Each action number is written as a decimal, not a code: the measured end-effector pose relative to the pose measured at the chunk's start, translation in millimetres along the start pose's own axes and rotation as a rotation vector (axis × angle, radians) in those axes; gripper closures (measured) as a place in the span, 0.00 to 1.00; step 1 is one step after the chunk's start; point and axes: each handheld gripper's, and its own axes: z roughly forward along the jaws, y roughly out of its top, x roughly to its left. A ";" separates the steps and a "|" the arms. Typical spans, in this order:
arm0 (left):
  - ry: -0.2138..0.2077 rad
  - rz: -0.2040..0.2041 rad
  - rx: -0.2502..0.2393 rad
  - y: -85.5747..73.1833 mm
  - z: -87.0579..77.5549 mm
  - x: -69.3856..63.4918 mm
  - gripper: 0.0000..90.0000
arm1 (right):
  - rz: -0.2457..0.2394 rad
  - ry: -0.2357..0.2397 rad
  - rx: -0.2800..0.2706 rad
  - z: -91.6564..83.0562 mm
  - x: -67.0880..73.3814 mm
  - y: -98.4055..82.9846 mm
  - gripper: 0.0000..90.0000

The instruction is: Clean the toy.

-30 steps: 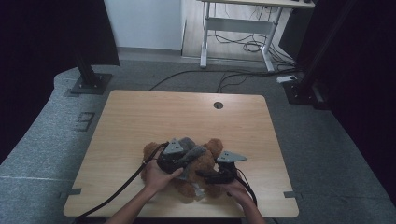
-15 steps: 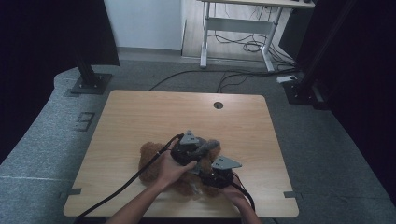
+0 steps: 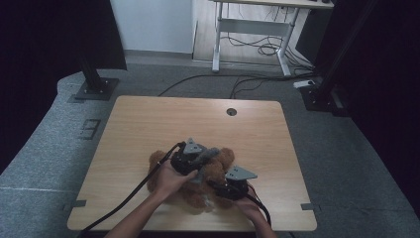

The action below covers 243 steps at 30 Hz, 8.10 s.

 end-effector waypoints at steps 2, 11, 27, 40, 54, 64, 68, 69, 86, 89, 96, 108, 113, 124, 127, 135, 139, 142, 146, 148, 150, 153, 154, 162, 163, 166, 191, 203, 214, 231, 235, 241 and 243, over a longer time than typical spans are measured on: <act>0.022 -0.008 -0.002 -5.1 -6.6 6.2 0.85 | 0.003 -0.003 0.000 -0.4 0.0 -0.4 0.52; 0.064 -0.131 -0.055 -42.3 -46.9 50.9 0.85 | 0.006 -0.014 0.000 -1.1 -1.0 -0.8 0.52; 0.103 -0.236 -0.113 -73.5 -61.6 79.0 0.84 | 0.022 -0.121 -0.008 -1.6 -15.0 0.0 0.53; 0.120 -0.119 -0.180 -92.5 -50.8 34.0 0.85 | 0.102 -0.043 -0.044 -30.6 -22.5 1.1 0.19; 0.098 -0.131 -0.177 -92.2 -49.8 33.8 0.85 | 0.157 0.009 0.067 -9.1 -56.7 49.4 0.16; 0.068 -0.161 -0.186 -90.0 -54.6 37.4 0.85 | 0.282 0.055 0.108 -4.9 -51.5 27.3 0.29; 0.047 -0.186 -0.188 -85.1 -65.5 41.2 0.85 | 0.237 0.013 0.082 -6.8 -43.0 24.1 0.46; 0.040 -0.186 -0.187 -84.3 -68.2 40.9 0.85 | 0.222 0.005 0.077 -7.1 -41.1 23.7 0.50; -0.052 -0.140 -0.170 -84.7 -85.9 10.5 0.84 | 0.181 -0.114 0.005 -1.0 -37.1 25.1 0.63; -0.048 -0.147 -0.177 -83.8 -83.4 12.0 0.84 | 0.187 -0.150 -0.011 3.3 -39.1 26.9 0.64; -0.036 -0.143 -0.190 -75.8 -79.1 13.7 0.83 | 0.182 -0.221 -0.029 17.3 -44.9 33.5 0.65; -0.041 -0.193 -0.135 -62.2 -43.2 44.2 0.83 | 0.183 -0.228 -0.084 31.7 -60.9 39.7 0.66; -0.074 -0.265 -0.120 -76.0 -34.2 60.5 0.84 | 0.158 -0.182 -0.121 24.8 -56.3 35.4 0.68; -0.102 -0.257 -0.210 -70.2 -65.4 52.7 0.84 | -0.031 -0.151 -0.141 2.1 -20.4 17.8 0.71; -0.074 -0.241 -0.235 -54.6 -70.9 55.6 0.84 | -0.083 -0.156 -0.136 -3.1 -8.6 14.5 0.71; -0.036 -0.254 -0.125 -28.3 -33.5 76.0 0.83 | -0.089 -0.117 -0.149 -12.5 -1.7 6.3 0.71; -0.006 -0.219 -0.091 -34.9 -27.2 66.1 0.84 | -0.093 -0.112 -0.151 -12.8 -2.0 5.4 0.70; -0.023 -0.238 -0.112 -46.4 -28.4 64.3 0.85 | -0.109 -0.103 -0.153 -13.4 -0.9 5.1 0.68; -0.043 -0.256 -0.143 -60.4 -30.9 64.1 0.86 | -0.123 -0.091 -0.155 -15.6 1.4 5.4 0.62; -0.036 -0.245 -0.164 -68.1 -32.2 60.4 0.86 | -0.127 -0.085 -0.158 -16.8 1.9 6.0 0.57; -0.042 -0.254 -0.183 -73.9 -33.2 59.5 0.86 | -0.125 -0.079 -0.159 -18.2 1.6 6.9 0.52; -0.049 -0.271 -0.206 -80.7 -32.9 59.9 0.87 | -0.078 -0.072 -0.165 -19.8 -0.5 7.6 0.39; -0.045 -0.267 -0.207 -81.7 -32.7 59.4 0.87 | -0.052 -0.072 -0.160 -19.9 -1.6 8.1 0.36; -0.061 -0.285 -0.223 -88.0 -35.0 58.0 0.87 | 0.116 0.002 -0.089 -10.9 -15.1 13.9 0.22; -0.060 -0.286 -0.223 -88.6 -35.4 58.0 0.87 | 0.108 0.004 -0.086 -7.6 -15.4 15.2 0.23; -0.055 -0.285 -0.225 -90.3 -36.9 56.8 0.87 | 0.093 -0.017 -0.072 -1.5 -15.2 19.0 0.42; -0.081 -0.134 -0.068 10.0 20.2 10.7 0.83 | -0.135 -0.080 -0.081 -11.8 2.5 4.2 0.65; 0.012 -0.146 -0.097 -21.3 -24.9 45.3 0.84 | -0.152 -0.067 -0.072 -13.1 4.2 2.5 0.67; 0.075 -0.278 -0.141 -71.0 -52.1 88.6 0.84 | -0.130 -0.041 -0.074 -12.9 3.0 1.8 0.66; -0.082 -0.120 -0.186 9.0 -22.5 18.4 0.84 | -0.133 -0.036 -0.080 -14.4 1.1 -1.1 0.67; -0.089 -0.078 -0.185 21.0 -2.3 -1.3 0.84 | -0.146 -0.041 -0.077 -14.6 2.3 -1.3 0.67; -0.098 -0.095 -0.050 21.9 27.0 3.2 0.84 | -0.154 -0.047 -0.076 -14.4 3.5 -1.8 0.67; -0.108 -0.099 -0.022 21.2 27.3 5.4 0.84 | -0.162 -0.045 -0.072 -13.9 3.5 -2.1 0.66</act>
